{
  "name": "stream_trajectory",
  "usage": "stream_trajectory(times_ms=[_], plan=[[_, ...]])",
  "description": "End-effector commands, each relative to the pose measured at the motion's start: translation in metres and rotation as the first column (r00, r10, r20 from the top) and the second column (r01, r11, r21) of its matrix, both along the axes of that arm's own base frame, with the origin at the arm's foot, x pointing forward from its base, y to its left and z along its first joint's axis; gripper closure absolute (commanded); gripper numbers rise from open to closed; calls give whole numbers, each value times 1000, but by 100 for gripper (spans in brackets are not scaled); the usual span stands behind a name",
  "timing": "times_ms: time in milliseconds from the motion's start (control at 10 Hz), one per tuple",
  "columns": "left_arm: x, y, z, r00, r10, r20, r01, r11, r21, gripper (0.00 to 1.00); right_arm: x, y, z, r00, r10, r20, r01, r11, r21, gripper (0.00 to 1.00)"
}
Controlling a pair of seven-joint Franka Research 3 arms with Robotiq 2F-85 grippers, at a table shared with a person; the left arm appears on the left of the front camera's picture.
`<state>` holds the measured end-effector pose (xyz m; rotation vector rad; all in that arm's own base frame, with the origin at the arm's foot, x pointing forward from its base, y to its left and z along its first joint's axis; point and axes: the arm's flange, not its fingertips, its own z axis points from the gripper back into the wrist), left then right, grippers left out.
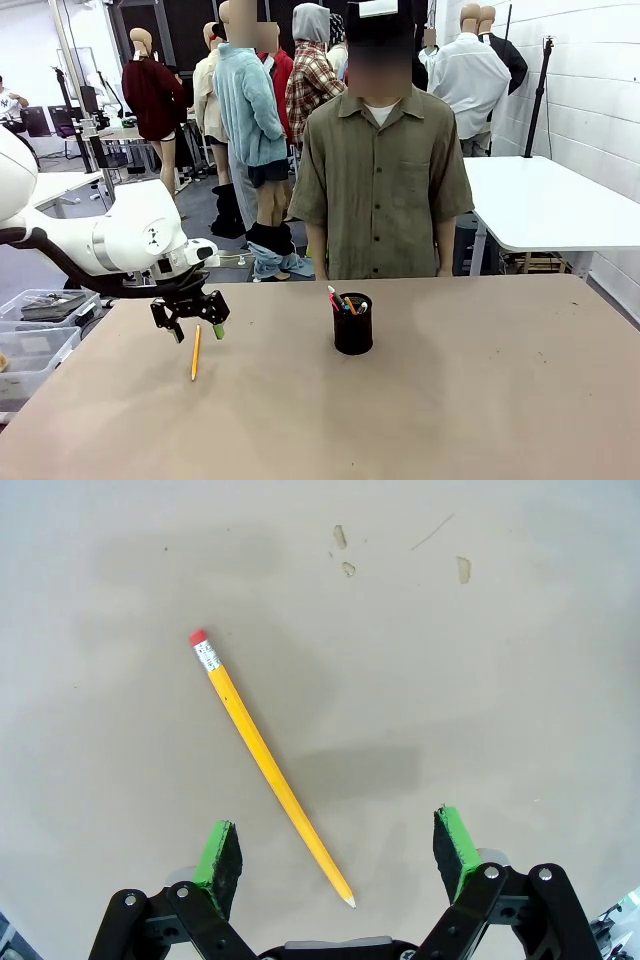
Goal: Place the pens into the pen holder.
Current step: Pick up a writing instrument from the table and place it into the Pen holder.
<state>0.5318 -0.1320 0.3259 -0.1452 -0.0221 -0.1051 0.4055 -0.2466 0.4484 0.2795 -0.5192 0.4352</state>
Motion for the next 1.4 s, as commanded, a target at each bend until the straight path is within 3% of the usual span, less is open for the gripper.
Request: stream_trajectory(times_ms=[0, 300, 400, 800, 900, 1300], plan=[[4, 3, -5, 999, 40, -9, -41, 999, -30, 0, 1, 1, 1, 1000, -6, -11, 6, 1000, -4, 15], [-3, 6, -16, 998, 64, -21, -63, 997, 43, 0, 1, 1, 1, 1000, -6, -11, 6, 1000, -4, 15], [-3, 6, -17, 998, 62, -18, -61, 997, 45, 9, 1, 1, 1, 1000, -6, -11, 6, 1000, -4, 15], [-2, -2, -22, 997, 61, -45, -55, 992, 117, 87, 1, 1, 1, 1000, -6, -11, 6, 1000, -4, 15], [-3, -2, -22, 997, 74, -37, -68, 987, 145, 100, 1, 1, 1, 1000, -6, -11, 6, 1000, -4, 15], [-1, -2, -24, 994, 90, -67, -78, 983, 167, 100, 1, 1, 1, 1000, -6, -11, 6, 1000, -4, 15]])
